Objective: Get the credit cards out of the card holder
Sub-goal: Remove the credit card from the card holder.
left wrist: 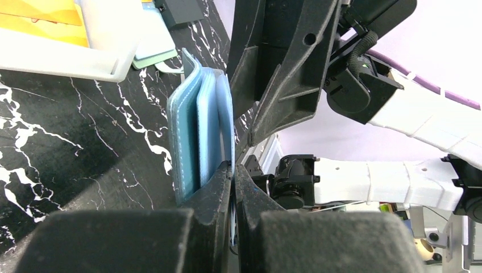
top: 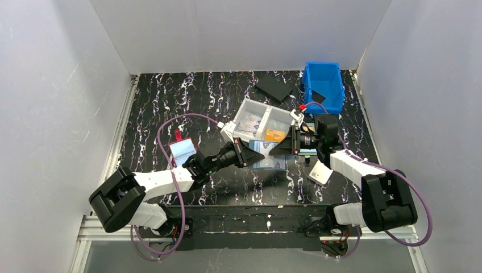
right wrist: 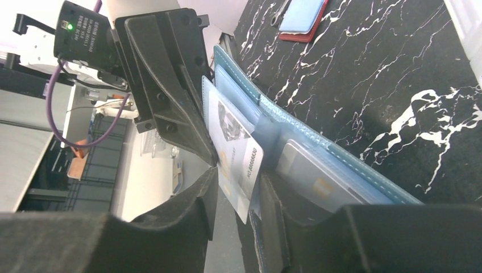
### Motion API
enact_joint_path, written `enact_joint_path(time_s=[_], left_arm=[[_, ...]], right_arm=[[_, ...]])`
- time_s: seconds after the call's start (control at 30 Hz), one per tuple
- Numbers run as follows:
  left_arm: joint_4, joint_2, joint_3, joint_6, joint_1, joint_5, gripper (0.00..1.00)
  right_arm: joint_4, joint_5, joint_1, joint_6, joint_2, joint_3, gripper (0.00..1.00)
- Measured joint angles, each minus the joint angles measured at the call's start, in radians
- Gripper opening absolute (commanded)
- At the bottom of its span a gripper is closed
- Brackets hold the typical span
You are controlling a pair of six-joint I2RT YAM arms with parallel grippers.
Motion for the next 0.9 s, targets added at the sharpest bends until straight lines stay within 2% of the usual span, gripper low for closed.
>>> enact_joint_path(time_s=[0.43,0.53,0.6,0.77,0.9], left_arm=[[0.114,0.002,-0.058,-0.042,0.000,0.000,0.00],[0.117,0.002,-0.065,-0.048,0.000,-0.004,0.00],[0.124,0.002,-0.066,-0.052,0.000,-0.004,0.04],[0.152,0.002,-0.092,-0.067,0.000,-0.011,0.25],[0.169,0.002,-0.106,-0.082,0.000,-0.011,0.30]], right_arm=[[0.021,-0.027,-0.002,0.045,0.000,0.000,0.06],[0.022,-0.037,-0.002,0.050,0.000,0.001,0.01],[0.023,-0.042,-0.003,0.051,0.000,0.002,0.01],[0.014,-0.060,-0.002,0.038,0.001,0.009,0.01],[-0.010,-0.061,-0.002,0.000,0.001,0.014,0.01]])
